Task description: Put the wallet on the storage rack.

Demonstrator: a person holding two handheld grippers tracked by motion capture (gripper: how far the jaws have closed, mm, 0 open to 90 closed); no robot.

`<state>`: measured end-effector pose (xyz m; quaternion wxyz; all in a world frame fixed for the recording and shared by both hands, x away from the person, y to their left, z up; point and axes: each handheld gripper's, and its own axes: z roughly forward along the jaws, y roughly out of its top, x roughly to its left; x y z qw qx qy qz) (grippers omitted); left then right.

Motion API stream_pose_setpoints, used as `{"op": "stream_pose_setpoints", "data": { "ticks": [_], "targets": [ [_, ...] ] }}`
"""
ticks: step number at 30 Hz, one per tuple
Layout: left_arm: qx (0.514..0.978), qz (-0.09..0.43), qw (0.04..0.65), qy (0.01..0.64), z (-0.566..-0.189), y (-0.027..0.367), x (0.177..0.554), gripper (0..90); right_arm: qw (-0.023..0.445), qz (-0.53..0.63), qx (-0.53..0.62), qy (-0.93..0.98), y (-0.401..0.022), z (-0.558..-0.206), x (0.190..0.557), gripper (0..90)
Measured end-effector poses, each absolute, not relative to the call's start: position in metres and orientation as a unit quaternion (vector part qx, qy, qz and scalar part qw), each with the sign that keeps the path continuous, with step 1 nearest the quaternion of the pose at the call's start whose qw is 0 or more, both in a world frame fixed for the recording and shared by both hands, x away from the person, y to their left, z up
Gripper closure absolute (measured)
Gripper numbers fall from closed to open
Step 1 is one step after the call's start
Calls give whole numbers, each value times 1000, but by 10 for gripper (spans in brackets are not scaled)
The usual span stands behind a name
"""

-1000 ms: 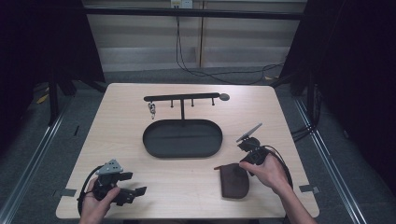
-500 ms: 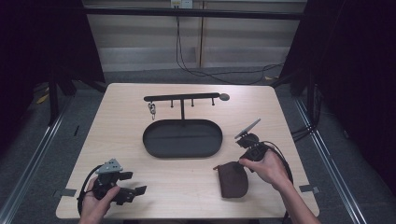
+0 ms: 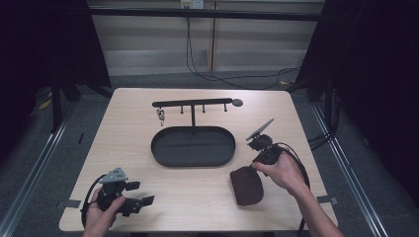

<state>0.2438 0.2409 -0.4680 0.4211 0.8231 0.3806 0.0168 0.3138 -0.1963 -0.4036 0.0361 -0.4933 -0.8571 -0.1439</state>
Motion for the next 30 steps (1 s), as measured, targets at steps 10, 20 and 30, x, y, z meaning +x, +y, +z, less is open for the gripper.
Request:
{"op": "stream_pose_setpoints", "data": {
  "ticks": [10,20,30],
  "targets": [
    [827,16,416,378,-468,239,244,180,32,-139,-498,-856,-195,-395,318,817],
    [826,17,421,374,-467,239,244,180,29,-132,-496,-858,-193,-385,321,833],
    [827,16,421,372,-467,238,243,179,23,-134,-494,-859,-193,-375,323,839]
  ]
}}
